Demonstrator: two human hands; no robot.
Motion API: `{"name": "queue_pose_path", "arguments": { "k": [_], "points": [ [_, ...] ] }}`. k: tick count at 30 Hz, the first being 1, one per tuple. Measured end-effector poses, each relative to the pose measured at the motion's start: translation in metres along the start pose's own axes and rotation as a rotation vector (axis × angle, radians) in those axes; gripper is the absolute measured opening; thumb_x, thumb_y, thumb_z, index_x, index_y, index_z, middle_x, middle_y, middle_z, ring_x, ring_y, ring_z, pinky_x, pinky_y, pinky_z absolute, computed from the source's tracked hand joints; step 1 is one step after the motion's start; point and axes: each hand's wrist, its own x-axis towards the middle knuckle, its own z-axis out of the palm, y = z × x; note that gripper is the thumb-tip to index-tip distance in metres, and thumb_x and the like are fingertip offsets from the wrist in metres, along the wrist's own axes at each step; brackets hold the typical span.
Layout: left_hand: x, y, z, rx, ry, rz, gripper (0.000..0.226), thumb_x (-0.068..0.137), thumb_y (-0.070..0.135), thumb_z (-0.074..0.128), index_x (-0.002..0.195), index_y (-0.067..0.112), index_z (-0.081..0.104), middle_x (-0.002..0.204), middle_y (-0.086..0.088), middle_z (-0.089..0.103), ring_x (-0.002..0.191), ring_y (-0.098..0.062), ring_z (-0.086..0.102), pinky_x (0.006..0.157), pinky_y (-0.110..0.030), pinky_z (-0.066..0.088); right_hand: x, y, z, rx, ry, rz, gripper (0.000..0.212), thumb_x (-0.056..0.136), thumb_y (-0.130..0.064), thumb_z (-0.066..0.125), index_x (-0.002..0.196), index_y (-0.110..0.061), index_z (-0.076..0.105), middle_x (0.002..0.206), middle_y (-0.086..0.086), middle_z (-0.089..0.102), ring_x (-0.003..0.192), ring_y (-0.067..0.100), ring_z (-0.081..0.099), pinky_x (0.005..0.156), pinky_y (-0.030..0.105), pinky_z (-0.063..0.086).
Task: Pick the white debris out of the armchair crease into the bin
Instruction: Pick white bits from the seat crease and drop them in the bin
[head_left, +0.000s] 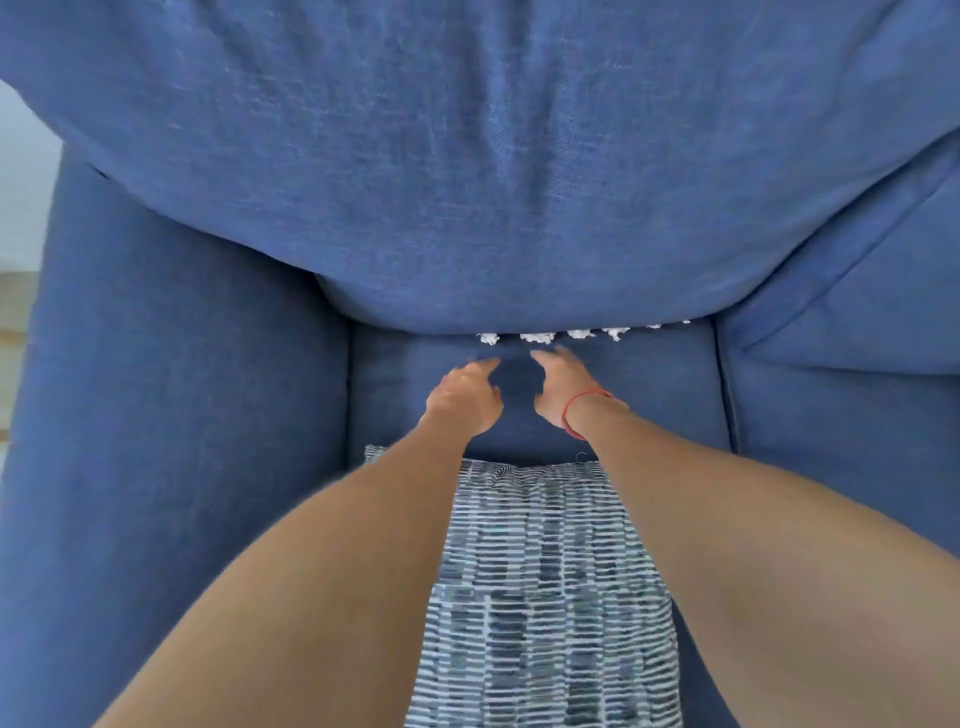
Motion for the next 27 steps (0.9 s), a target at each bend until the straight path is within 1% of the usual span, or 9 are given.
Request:
{"name": "queue_pose_path", "arguments": {
  "k": [2,4,6,10,12,15,20,23,27],
  "points": [
    [0.017,0.002,-0.002,0.057,-0.029,0.029,0.059,0.098,0.020,0.042,0.151,0.035,0.024,0.162,0.000,0.016,0.143,-0.027,0.032,0.111,-0.044,0.038,0.013,0.001,0.001,0.007,-0.006,-0.014,0.086,0.084,0.010,0.050,0.153,-0.032,0.019,0.163,0.001,-0.001,0.142,0.030,0.031,0.106,0.043,0.044],
    [0.033,0.005,-0.006,0.097,-0.042,0.043,0.067,0.095,0.014,0.045,0.151,0.039,0.019,0.163,0.001,0.011,0.143,-0.030,0.031,0.109,-0.045,0.040,0.025,0.000,0.000,-0.022,-0.029,-0.013,0.099,0.080,0.016,0.048,0.152,-0.041,0.012,0.162,-0.001,-0.003,0.140,0.032,0.028,0.096,0.043,0.051],
    [0.046,0.009,-0.008,0.187,-0.031,0.074,0.072,0.093,0.010,0.047,0.153,0.037,0.016,0.160,-0.003,0.019,0.137,-0.032,0.037,0.110,-0.041,0.039,0.036,-0.002,-0.003,-0.084,-0.062,-0.007,0.103,0.078,0.018,0.047,0.151,-0.044,0.010,0.162,-0.001,-0.004,0.139,0.035,0.023,0.095,0.042,0.049],
    [0.063,0.009,-0.005,0.378,0.000,0.102,0.068,0.093,0.012,0.049,0.153,0.026,0.019,0.150,-0.007,0.039,0.128,-0.030,0.047,0.109,-0.034,0.034,0.057,-0.003,-0.009,-0.195,-0.136,0.006,0.100,0.078,0.015,0.052,0.153,-0.037,0.009,0.161,0.000,0.007,0.143,0.037,0.018,0.106,0.045,0.042],
    [0.070,0.005,-0.007,0.399,0.017,0.088,0.060,0.094,0.014,0.050,0.149,0.023,0.027,0.142,-0.007,0.049,0.125,-0.029,0.049,0.106,-0.032,0.035,0.065,-0.004,-0.008,-0.218,-0.140,0.016,0.094,0.078,0.012,0.056,0.153,-0.030,0.016,0.158,0.005,0.021,0.142,0.037,0.023,0.109,0.042,0.040],
    [0.070,0.006,-0.011,0.374,0.034,0.092,0.054,0.095,0.018,0.050,0.146,0.020,0.035,0.134,-0.008,0.056,0.124,-0.029,0.051,0.106,-0.031,0.035,0.069,-0.003,-0.007,-0.224,-0.059,-0.007,0.069,0.079,0.005,0.062,0.140,-0.016,0.041,0.140,0.011,0.048,0.131,0.034,0.041,0.104,0.038,0.044],
    [0.049,0.006,-0.015,0.132,0.063,0.040,0.045,0.093,0.018,0.051,0.137,0.014,0.049,0.132,-0.012,0.059,0.121,-0.032,0.055,0.101,-0.038,0.046,0.045,-0.006,-0.010,-0.086,0.117,-0.055,0.031,0.089,-0.011,0.061,0.120,-0.013,0.060,0.126,0.012,0.060,0.117,0.032,0.057,0.096,0.038,0.049],
    [0.022,0.007,-0.022,0.062,0.114,0.049,0.029,0.094,0.013,0.047,0.122,0.007,0.055,0.120,-0.016,0.062,0.107,-0.034,0.060,0.088,-0.039,0.050,0.021,-0.018,-0.015,-0.008,0.196,-0.063,0.022,0.094,-0.020,0.056,0.110,-0.005,0.058,0.114,0.015,0.064,0.107,0.035,0.060,0.085,0.038,0.049],
    [-0.019,-0.003,-0.050,0.001,0.229,0.054,0.022,0.095,0.009,0.041,0.114,0.004,0.052,0.111,-0.018,0.060,0.091,-0.034,0.059,0.077,-0.039,0.047,-0.008,-0.045,-0.028,0.064,0.235,-0.111,0.023,0.098,-0.017,0.048,0.116,-0.003,0.053,0.114,0.020,0.062,0.104,0.039,0.060,0.083,0.039,0.049]
  ]
}}
